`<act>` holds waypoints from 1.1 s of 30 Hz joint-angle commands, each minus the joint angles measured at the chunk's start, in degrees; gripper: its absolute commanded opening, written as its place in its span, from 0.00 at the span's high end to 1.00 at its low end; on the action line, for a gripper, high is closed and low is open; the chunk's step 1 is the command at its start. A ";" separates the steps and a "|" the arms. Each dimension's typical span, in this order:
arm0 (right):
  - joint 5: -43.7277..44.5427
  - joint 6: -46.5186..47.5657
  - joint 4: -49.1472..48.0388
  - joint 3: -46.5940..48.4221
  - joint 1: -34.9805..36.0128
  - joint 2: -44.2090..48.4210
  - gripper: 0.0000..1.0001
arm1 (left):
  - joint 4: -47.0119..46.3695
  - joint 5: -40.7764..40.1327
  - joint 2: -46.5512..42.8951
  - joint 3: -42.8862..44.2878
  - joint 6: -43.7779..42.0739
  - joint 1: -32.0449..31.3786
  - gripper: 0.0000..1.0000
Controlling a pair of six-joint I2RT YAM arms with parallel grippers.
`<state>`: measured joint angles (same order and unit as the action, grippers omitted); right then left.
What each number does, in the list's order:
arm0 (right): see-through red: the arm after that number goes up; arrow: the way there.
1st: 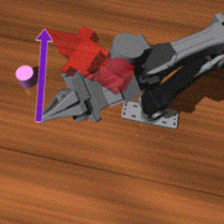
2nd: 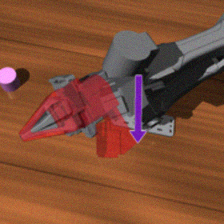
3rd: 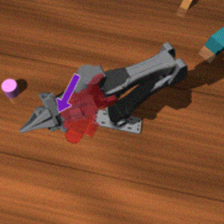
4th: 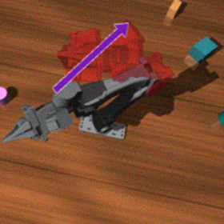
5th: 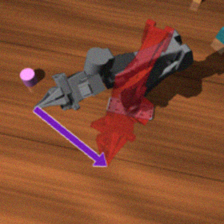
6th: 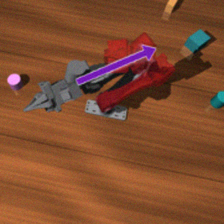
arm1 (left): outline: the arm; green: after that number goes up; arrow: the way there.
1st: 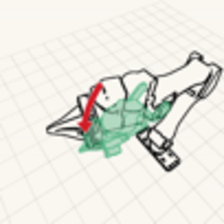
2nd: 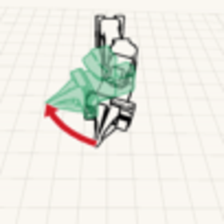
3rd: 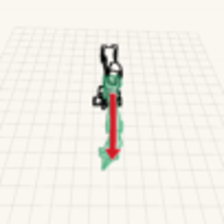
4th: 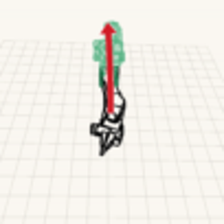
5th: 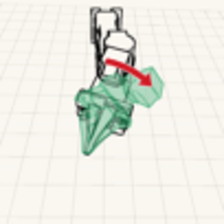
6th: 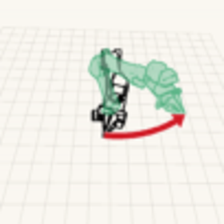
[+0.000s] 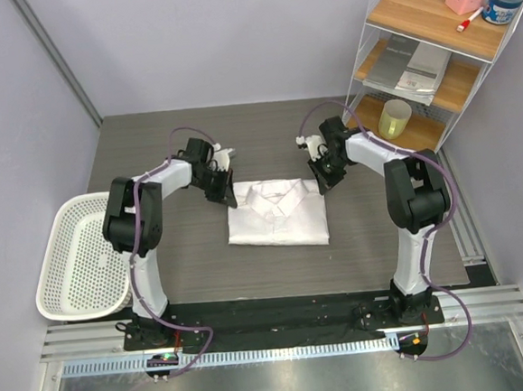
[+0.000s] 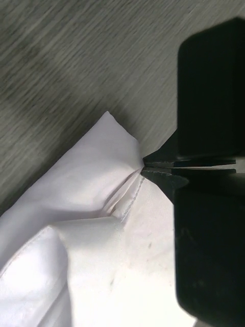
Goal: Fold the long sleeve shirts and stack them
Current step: Fold the shirt
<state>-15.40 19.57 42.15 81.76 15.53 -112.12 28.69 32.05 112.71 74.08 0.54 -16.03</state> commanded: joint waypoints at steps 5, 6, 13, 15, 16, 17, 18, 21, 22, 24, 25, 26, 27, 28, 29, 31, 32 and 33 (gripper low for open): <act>3.36 -3.39 -3.75 2.62 -1.20 -0.57 0.82 | 2.25 0.10 0.26 6.96 -1.41 3.28 0.69; 2.75 -3.75 -3.39 2.97 -1.29 2.14 0.66 | 1.90 2.81 -1.68 6.17 -1.50 3.55 0.63; -12.96 -9.81 1.09 0.36 -2.79 19.61 0.34 | 2.86 15.99 -24.88 -5.16 0.68 3.47 0.37; -21.05 -13.83 0.13 -4.73 -2.52 22.45 0.33 | 3.83 19.61 -28.75 -9.72 2.62 1.28 0.39; -23.77 -15.25 -1.09 -6.59 -2.35 24.12 0.33 | 3.83 21.89 -29.47 -11.58 4.63 -0.13 0.39; -29.20 -16.75 -2.24 -8.61 -1.91 24.92 0.33 | 2.44 23.30 -30.08 -13.25 6.22 -1.44 0.40; -31.69 -18.50 -3.73 -12.81 -1.12 25.36 0.33 | 1.12 24.45 -30.18 -16.74 7.80 -2.59 0.41; -37.68 -24.39 -9.70 -19.76 0.72 25.28 0.34 | -7.49 27.71 -30.00 -21.68 14.04 -6.81 0.42; -38.73 -26.06 -11.81 -21.10 1.95 24.67 0.35 | -8.55 27.97 -28.78 -21.88 15.10 -7.60 0.43; -41.10 -27.56 -13.93 -24.08 3.19 22.39 0.37 | -9.79 29.99 -25.80 -21.27 16.07 -7.87 0.44; -41.29 -28.96 -16.20 -24.71 4.32 21.68 0.37 | -10.23 30.26 -22.56 -20.39 16.77 -7.87 0.44; -41.38 -29.41 -17.35 -25.32 4.68 20.11 0.37 | -11.19 30.52 -21.14 -20.12 17.47 -7.87 0.44; -41.81 -29.59 -18.32 -25.85 4.86 19.05 0.37 | -11.72 30.26 -19.99 -19.95 17.57 -7.87 0.45; -41.82 -29.59 -19.03 -25.94 5.12 17.91 0.37 | -12.59 29.83 -18.76 -20.20 17.83 -7.79 0.45; -42.08 -29.33 -19.12 -25.95 5.21 16.07 0.38 | -14.43 29.47 -16.66 -20.38 18.62 -7.35 0.45; -42.26 -27.76 -18.25 -25.86 4.95 10.97 0.40 | -16.81 28.94 -13.75 -21.26 19.94 -5.77 0.46; -42.26 -26.53 -18.24 -26.12 4.08 9.56 0.41 | -18.74 29.12 -10.43 -22.04 20.55 -3.68 0.46; -42.17 -25.91 -18.07 -26.64 3.55 8.15 0.41 | -19.45 29.90 -8.75 -22.14 21.25 -2.61 0.46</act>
<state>-54.61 -7.49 27.24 54.98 20.64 -99.90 17.28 59.37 98.43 52.18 17.89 -22.76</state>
